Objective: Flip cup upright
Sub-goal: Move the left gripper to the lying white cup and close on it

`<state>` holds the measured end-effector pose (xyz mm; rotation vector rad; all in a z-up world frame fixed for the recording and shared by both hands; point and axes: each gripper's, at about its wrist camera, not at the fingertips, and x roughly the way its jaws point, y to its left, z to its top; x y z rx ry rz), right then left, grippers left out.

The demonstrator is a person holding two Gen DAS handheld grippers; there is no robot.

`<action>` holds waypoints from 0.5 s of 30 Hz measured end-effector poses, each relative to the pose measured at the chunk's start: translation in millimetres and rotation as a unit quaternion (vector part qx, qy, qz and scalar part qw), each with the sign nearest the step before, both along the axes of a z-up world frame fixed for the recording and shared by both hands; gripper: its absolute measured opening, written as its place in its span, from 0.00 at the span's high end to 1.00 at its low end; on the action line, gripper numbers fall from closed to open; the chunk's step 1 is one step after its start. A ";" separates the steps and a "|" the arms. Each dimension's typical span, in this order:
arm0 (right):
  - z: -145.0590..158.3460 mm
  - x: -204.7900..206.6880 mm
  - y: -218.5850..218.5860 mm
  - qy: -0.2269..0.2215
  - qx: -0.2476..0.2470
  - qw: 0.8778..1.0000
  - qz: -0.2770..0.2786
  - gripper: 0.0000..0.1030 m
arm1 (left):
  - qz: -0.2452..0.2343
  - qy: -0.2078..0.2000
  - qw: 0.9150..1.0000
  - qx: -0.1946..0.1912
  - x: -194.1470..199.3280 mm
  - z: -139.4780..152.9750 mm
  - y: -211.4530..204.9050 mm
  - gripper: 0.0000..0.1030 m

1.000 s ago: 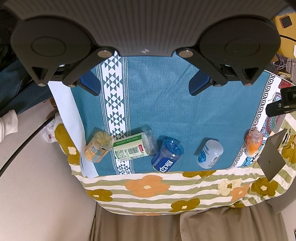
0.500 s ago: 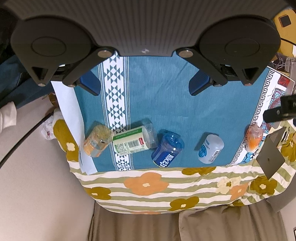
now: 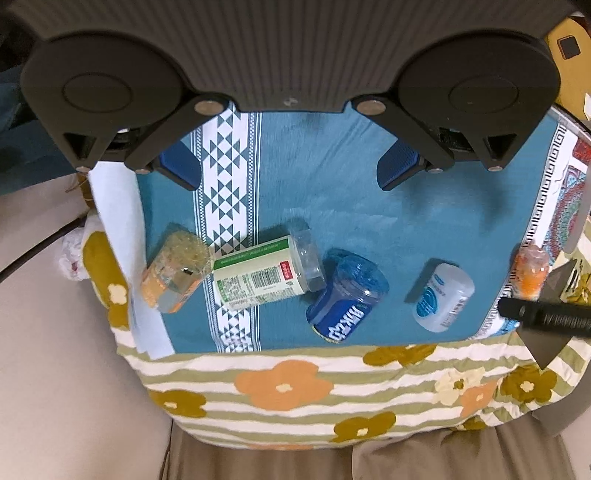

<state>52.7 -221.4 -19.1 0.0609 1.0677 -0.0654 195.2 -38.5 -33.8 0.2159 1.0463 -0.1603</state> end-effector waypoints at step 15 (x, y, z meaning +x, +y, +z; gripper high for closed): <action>-62.0 37.1 -23.4 0.063 0.026 0.998 -0.014 0.00 | -0.032 0.086 0.995 0.035 69.2 -82.2 -25.5 0.10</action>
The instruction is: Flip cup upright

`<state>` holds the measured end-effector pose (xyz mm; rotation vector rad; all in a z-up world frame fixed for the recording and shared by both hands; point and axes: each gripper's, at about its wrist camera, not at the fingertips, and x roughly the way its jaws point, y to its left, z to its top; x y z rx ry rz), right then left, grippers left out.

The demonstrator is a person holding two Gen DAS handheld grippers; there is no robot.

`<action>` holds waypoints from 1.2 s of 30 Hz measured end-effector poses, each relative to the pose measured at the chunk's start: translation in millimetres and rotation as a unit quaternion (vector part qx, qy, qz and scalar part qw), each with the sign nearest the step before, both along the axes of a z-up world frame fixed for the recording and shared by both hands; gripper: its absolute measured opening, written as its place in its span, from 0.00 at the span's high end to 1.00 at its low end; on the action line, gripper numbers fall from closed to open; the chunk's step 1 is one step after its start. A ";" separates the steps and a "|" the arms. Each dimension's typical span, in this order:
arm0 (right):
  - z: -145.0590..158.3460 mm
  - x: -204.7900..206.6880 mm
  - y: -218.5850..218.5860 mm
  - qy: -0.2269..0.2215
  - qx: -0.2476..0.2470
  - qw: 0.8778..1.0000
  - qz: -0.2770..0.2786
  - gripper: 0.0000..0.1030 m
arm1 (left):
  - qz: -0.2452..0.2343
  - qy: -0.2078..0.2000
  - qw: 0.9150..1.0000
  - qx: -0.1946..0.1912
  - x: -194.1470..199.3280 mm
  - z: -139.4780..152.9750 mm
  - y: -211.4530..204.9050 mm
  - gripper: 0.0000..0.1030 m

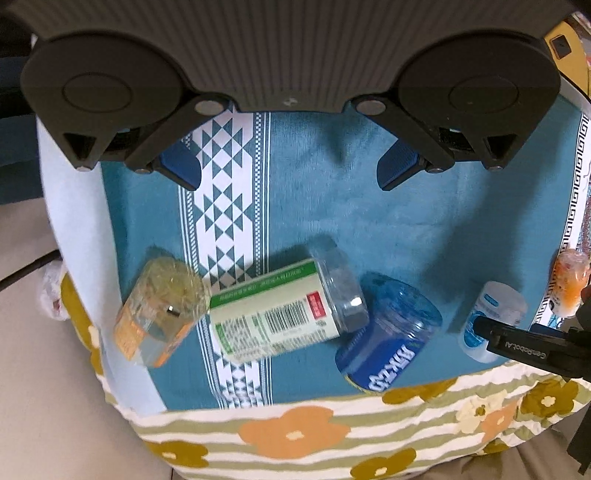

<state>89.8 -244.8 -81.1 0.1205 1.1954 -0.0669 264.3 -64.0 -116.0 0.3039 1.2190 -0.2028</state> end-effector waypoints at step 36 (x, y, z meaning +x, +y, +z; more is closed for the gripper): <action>35.0 -18.5 2.3 -0.038 -0.003 0.999 0.033 0.00 | 0.054 -0.018 0.996 -0.066 -94.6 58.2 5.7 0.37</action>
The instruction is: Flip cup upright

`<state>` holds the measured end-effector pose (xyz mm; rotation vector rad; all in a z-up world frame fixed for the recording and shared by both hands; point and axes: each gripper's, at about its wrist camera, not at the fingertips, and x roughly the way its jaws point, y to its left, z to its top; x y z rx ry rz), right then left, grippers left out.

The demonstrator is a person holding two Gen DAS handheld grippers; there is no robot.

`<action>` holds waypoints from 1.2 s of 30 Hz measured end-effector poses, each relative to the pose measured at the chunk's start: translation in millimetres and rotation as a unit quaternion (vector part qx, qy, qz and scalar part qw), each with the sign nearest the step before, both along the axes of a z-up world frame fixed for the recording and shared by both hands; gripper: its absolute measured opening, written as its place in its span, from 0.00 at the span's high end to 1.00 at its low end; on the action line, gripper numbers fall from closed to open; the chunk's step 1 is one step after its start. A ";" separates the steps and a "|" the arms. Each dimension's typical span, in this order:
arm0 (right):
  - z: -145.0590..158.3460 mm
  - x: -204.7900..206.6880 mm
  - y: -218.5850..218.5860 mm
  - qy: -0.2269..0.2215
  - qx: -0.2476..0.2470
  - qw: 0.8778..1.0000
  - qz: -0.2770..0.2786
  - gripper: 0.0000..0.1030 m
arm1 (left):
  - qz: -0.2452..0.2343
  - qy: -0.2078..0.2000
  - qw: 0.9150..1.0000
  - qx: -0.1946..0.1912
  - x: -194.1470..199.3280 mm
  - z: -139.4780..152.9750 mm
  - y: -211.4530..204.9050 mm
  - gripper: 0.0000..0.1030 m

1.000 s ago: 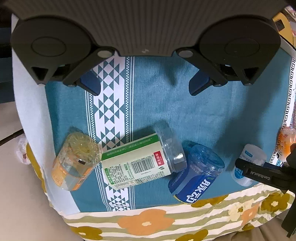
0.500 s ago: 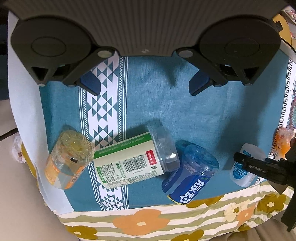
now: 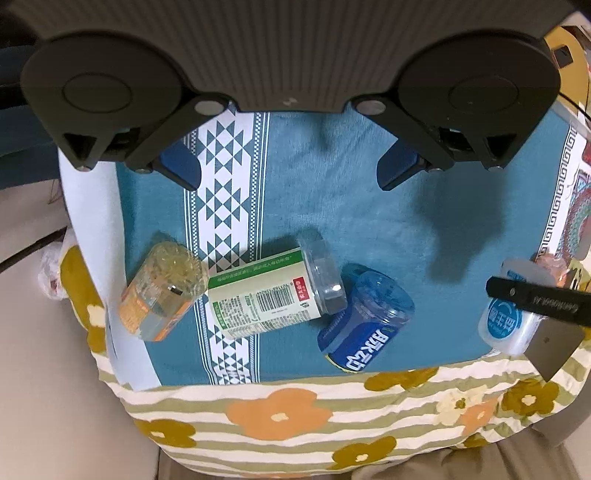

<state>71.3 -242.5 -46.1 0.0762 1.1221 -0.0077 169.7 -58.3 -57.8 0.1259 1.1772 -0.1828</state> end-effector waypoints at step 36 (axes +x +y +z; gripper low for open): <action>-28.3 -20.9 -19.3 0.021 -0.005 1.000 0.022 0.00 | -0.031 0.039 0.998 0.027 -74.9 -74.5 -55.9 0.12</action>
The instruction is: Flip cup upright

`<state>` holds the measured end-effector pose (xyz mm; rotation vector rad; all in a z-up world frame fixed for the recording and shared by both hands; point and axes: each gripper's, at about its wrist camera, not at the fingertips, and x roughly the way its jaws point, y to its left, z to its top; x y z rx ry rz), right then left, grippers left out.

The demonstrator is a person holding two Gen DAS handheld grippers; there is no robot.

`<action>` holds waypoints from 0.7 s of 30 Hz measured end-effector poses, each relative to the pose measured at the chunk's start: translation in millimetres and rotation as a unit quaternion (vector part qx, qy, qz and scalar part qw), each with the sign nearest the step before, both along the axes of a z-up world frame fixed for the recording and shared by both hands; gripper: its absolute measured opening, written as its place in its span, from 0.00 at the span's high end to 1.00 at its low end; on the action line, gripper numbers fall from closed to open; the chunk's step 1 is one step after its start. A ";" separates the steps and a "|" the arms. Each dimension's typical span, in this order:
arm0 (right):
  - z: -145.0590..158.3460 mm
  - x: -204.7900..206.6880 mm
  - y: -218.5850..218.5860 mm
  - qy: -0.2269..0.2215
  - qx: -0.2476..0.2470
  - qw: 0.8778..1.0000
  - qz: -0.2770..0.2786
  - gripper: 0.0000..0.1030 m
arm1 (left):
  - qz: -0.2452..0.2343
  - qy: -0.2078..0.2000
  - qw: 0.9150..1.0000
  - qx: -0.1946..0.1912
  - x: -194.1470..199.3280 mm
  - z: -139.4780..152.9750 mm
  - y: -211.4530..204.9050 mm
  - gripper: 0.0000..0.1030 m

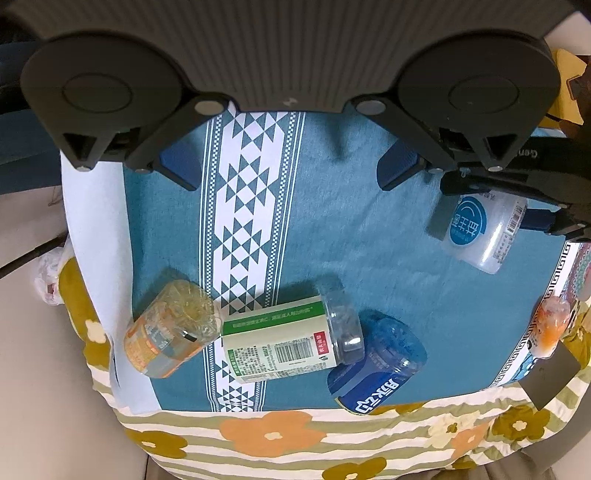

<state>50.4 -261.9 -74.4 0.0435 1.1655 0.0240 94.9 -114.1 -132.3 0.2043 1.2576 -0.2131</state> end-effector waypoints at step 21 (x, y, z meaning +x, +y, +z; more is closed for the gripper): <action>50.1 38.0 34.6 0.029 0.121 0.992 0.010 0.00 | 0.017 -0.040 0.999 -0.027 -39.8 62.1 76.1 0.00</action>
